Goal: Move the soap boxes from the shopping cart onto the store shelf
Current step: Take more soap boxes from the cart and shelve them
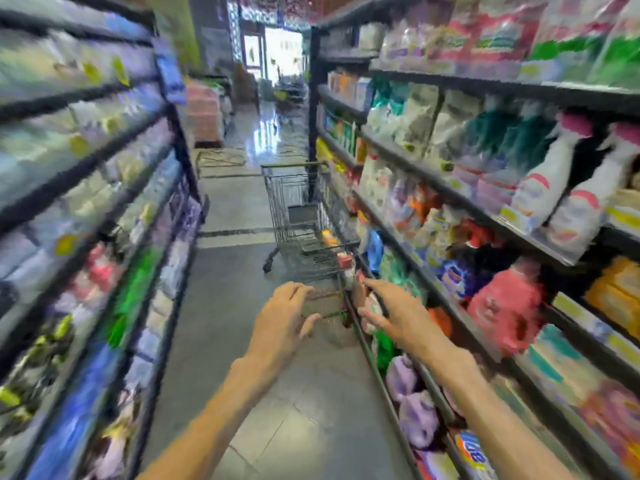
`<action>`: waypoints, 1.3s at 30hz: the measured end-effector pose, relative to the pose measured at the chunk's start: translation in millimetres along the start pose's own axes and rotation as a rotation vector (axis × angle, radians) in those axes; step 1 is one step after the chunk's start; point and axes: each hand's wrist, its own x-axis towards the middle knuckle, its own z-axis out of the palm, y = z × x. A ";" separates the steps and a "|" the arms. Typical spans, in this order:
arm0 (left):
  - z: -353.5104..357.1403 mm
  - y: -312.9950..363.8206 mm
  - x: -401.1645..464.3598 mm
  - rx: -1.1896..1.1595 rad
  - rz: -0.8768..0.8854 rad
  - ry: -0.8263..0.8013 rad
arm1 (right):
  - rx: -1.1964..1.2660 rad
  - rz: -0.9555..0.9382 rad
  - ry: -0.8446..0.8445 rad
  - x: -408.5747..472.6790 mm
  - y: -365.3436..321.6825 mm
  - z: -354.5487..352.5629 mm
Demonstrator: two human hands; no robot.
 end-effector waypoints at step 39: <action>79.4 -585.5 610.2 0.158 -0.080 -0.052 | -0.157 -0.124 -0.141 847.5 77.6 242.3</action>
